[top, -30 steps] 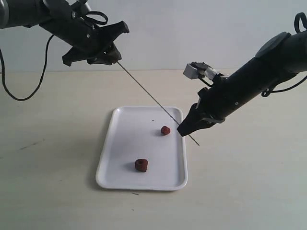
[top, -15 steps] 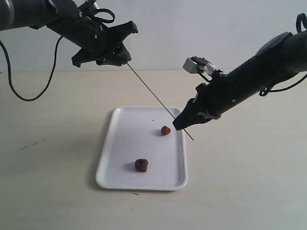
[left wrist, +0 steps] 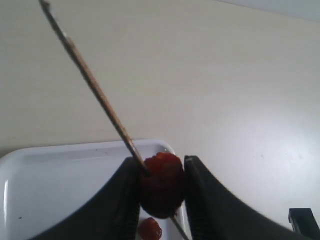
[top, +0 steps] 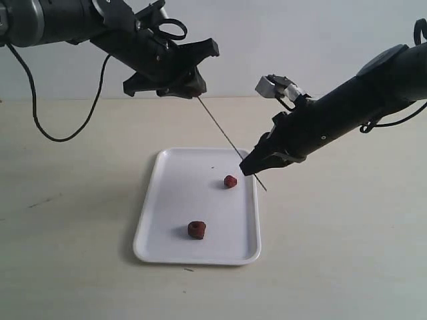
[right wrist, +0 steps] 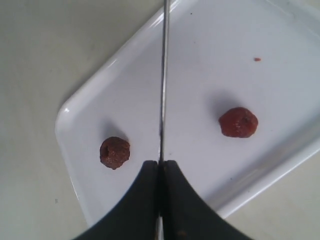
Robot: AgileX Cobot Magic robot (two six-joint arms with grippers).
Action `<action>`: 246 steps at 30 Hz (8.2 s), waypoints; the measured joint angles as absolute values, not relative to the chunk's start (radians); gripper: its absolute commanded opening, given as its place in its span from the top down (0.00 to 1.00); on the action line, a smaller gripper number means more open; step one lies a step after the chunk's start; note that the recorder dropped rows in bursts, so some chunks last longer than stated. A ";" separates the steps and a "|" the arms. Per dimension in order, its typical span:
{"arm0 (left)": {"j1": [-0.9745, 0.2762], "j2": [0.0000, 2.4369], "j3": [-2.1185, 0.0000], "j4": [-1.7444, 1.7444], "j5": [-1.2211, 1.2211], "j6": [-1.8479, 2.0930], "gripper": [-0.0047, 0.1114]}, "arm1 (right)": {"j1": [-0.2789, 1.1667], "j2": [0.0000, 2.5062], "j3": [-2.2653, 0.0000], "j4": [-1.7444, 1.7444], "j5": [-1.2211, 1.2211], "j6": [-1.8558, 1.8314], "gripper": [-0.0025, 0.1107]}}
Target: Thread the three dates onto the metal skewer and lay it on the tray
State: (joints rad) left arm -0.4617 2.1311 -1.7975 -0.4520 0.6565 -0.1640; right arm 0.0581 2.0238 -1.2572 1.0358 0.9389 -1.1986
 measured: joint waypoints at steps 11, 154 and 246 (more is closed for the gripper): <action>-0.464 2.131 -1.797 -0.445 0.706 -0.143 0.70 | 0.058 2.024 -1.257 1.051 0.921 -1.200 0.98; -0.795 2.150 -1.428 0.026 0.780 -0.479 0.84 | -0.017 1.821 -1.194 0.857 0.684 -0.930 0.98; -0.052 1.990 -1.424 -1.150 1.218 0.789 0.88 | -0.017 1.920 -1.192 0.723 1.052 -1.577 0.98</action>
